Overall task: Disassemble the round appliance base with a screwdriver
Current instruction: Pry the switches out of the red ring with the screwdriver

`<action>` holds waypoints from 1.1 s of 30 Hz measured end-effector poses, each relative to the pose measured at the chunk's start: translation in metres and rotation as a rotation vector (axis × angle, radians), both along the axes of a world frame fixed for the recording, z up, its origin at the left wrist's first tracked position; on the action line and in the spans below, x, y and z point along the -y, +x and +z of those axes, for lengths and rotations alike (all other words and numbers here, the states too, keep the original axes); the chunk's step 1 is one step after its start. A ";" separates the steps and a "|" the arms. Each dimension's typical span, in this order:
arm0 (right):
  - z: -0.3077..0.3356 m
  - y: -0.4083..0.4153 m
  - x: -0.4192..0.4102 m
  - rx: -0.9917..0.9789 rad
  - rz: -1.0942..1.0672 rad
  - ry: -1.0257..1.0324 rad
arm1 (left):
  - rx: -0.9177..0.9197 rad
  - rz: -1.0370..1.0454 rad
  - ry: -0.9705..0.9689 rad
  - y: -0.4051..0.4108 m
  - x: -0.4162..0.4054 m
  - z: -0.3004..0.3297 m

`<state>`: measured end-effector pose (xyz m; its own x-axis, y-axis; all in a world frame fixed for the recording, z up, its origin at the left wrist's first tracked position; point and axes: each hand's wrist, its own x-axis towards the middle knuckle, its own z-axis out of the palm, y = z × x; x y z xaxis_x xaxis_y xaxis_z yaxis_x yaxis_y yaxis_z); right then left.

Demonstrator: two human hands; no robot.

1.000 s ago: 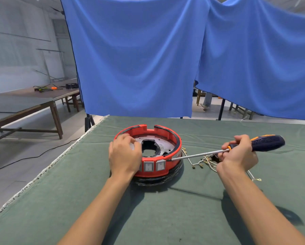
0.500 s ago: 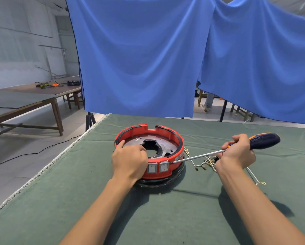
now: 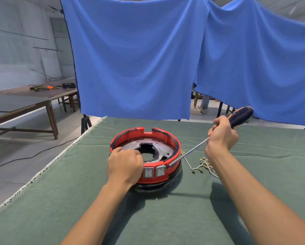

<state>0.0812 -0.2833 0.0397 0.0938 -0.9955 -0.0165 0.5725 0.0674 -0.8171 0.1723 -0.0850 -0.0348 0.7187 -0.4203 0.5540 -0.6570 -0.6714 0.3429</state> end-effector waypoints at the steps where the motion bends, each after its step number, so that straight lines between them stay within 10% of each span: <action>1: 0.000 -0.006 -0.004 0.023 -0.013 -0.033 | -0.012 0.016 -0.026 -0.003 0.001 0.000; 8: -0.011 -0.041 -0.041 -0.088 -0.055 -0.253 | 0.034 0.000 -0.106 -0.025 0.008 -0.002; 33: -0.017 -0.025 -0.012 0.012 -0.063 0.063 | 0.038 0.018 -0.066 -0.028 0.014 -0.005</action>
